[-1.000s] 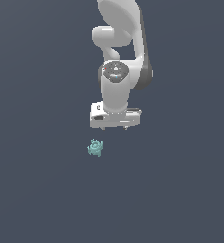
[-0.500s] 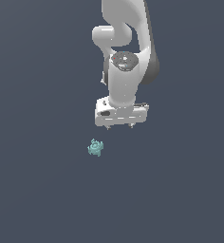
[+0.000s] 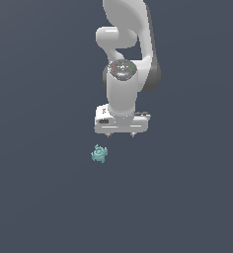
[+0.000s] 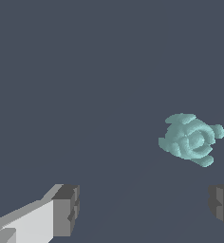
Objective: Pick up the object and move it to a goal position.
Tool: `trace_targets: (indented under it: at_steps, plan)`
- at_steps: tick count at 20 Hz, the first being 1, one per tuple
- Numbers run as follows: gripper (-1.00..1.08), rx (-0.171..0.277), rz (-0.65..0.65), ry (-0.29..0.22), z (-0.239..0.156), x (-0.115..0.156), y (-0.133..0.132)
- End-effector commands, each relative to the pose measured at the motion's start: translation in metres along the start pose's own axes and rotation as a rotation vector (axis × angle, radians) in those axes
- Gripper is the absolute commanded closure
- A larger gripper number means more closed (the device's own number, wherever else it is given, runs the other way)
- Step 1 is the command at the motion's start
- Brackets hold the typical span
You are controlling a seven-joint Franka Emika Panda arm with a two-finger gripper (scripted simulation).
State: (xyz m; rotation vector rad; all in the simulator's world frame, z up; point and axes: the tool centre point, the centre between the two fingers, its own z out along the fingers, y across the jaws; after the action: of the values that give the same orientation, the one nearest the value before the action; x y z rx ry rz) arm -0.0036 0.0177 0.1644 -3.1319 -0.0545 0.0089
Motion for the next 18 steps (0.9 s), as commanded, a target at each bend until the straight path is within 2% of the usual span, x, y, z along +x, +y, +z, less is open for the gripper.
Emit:
trace_targets:
  at_steps: [1,10,14,18]
  plan:
    - [-0.92,0.001,0.051,0.0,0.01,0.004,0.013]
    - [-0.92,-0.003,0.295,0.005,0.057,0.018,0.079]
    - [-0.92,-0.007,0.353,0.007,0.068,0.019,0.095]
    - [-0.92,-0.008,0.372,0.007,0.072,0.02,0.1]
